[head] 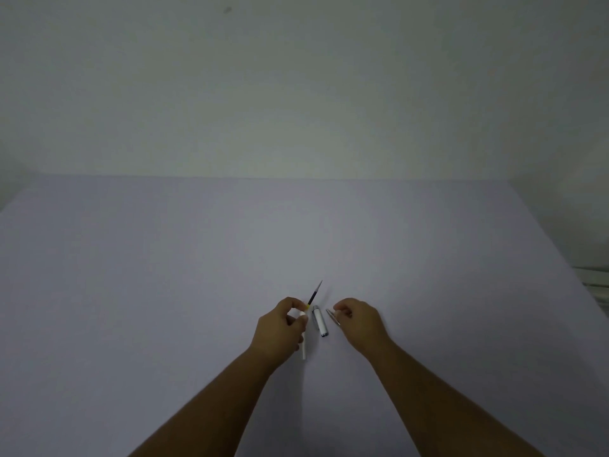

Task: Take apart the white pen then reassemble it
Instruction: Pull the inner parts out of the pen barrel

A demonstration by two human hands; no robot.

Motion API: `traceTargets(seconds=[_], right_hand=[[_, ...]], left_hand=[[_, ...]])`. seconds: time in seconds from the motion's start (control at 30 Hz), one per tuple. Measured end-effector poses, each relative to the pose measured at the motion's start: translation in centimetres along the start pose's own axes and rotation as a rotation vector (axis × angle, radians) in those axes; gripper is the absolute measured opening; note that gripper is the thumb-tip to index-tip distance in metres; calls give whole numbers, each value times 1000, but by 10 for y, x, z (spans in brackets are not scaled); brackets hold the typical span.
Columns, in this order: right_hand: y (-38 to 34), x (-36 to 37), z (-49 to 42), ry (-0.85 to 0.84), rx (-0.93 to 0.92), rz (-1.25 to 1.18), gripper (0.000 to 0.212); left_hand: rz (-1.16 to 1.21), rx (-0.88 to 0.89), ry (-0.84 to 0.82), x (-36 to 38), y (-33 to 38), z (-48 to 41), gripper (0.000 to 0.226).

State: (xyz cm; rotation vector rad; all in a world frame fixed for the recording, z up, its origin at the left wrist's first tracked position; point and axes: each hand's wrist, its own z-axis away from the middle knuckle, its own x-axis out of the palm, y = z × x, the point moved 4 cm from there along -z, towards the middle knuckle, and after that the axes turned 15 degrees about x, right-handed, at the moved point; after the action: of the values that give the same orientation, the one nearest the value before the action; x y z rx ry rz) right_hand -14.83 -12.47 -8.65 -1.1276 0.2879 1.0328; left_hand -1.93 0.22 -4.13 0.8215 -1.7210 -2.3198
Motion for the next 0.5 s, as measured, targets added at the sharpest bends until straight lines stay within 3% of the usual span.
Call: traceTargets(seconds=[0.17, 0.37, 0.5], right_hand=[[-15, -12, 9, 52, -31, -216, 11], [-40, -5, 23, -217, 38, -464, 10], [-45, -19, 13, -98, 153, -638, 17]], left_hand=[[7, 16, -5, 2, 6, 1, 9], [-4, 50, -13, 8, 14, -1, 9], [-12, 49, -8, 6, 15, -1, 9]])
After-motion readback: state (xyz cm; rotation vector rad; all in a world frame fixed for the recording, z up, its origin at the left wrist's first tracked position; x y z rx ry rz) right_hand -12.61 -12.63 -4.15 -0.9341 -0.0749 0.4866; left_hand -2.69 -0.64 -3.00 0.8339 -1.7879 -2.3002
